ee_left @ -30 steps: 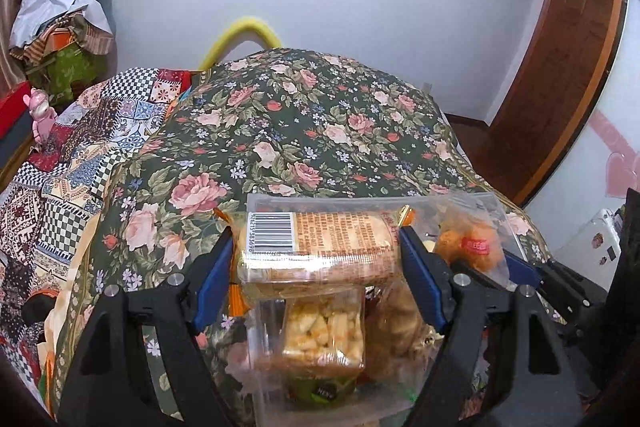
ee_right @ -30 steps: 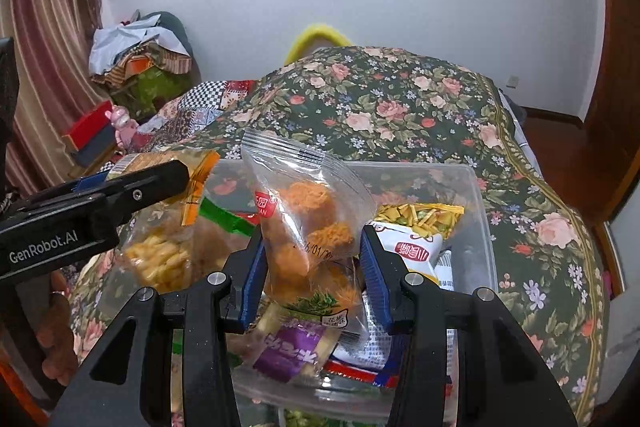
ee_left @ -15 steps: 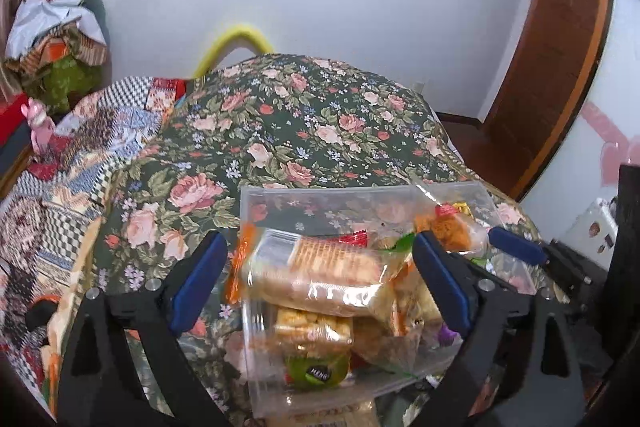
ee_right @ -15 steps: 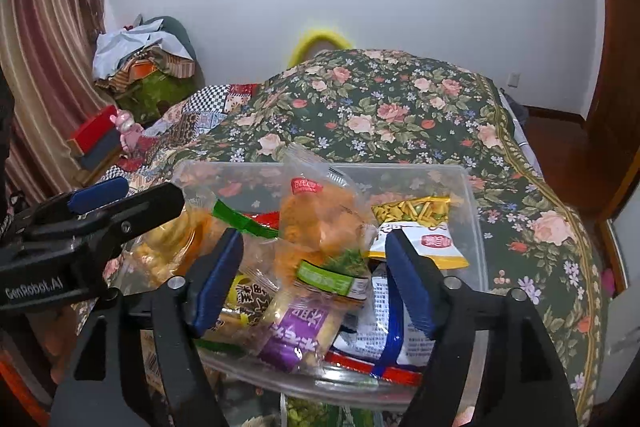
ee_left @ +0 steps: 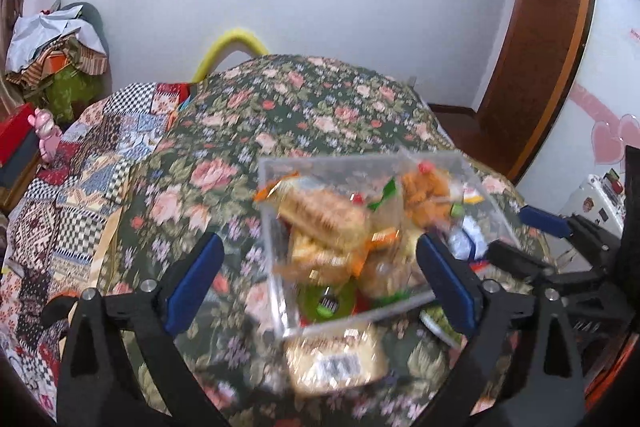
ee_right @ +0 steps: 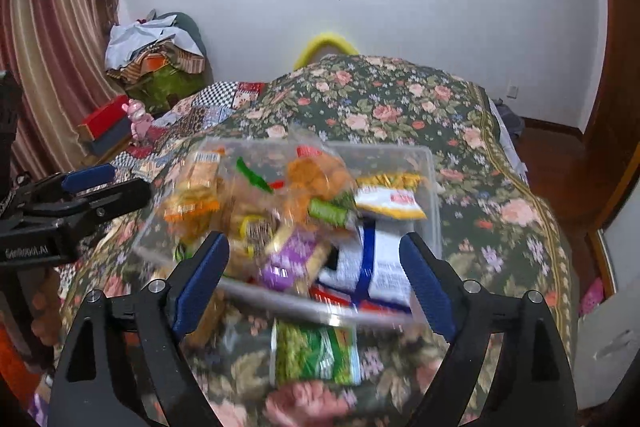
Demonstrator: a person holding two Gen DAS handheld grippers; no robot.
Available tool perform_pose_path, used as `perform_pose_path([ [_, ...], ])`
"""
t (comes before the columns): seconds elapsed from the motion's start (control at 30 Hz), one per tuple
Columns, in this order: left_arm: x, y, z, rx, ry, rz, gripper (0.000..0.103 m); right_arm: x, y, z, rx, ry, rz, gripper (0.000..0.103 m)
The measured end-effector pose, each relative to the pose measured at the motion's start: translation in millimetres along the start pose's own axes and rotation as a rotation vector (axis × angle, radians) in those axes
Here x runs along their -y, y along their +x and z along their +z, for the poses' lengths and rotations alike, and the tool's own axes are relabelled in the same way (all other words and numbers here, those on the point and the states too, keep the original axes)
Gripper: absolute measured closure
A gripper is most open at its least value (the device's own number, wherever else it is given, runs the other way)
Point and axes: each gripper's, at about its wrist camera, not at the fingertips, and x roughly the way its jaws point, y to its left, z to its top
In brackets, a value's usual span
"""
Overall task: Organize snacks
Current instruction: 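Grasp the cream biscuit box with the left tool while the right tool grasps the green pea bag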
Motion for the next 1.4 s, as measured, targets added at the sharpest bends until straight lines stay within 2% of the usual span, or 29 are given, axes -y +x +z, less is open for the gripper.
perform_pose_path([
  [0.17, -6.0, 3.2, -26.0, -0.081, 0.002, 0.031, 0.002, 14.3, -5.6, -20.5, -0.052, 0.022, -0.014, 0.013],
  [0.4, -6.0, 18.3, -66.1, -0.195, -0.019, 0.019, 0.002, 26.5, 5.4, -52.8, -0.155, 0.024, -0.057, 0.011],
  [0.6, 8.6, 38.4, -89.8, -0.273, 0.017, 0.007, 0.002, 20.1, 23.3, -67.6, -0.228, 0.023, -0.02, 0.011],
  [0.9, 21.1, 61.1, -93.8, -0.283, 0.036, 0.011, 0.002, -0.5, 54.3, -70.5, -0.303, -0.042, 0.015, 0.012],
  [1.03, 18.8, 71.1, -96.2, -0.283, 0.005, 0.006, 0.016, -5.4, 64.8, -75.1, -0.309, -0.062, -0.017, 0.011],
  [1.07, 18.2, 71.1, -96.2, -0.276, -0.002, 0.006, 0.017, -4.7, 64.5, -74.9, -0.301, -0.054, -0.019, 0.013],
  [1.23, 18.3, 67.1, -99.1, -0.254, 0.0, -0.013, 0.02, -2.7, 55.5, -74.6, -0.257, -0.04, -0.038, 0.048],
  [1.27, 17.5, 64.9, -100.2, -0.254, -0.003, -0.017, 0.02, -1.2, 52.6, -74.7, -0.255, -0.033, -0.031, 0.052],
  [1.4, 15.4, 56.1, -104.7, -0.256, -0.009, -0.025, 0.02, 5.6, 43.8, -74.3, -0.247, -0.017, -0.019, 0.057],
])
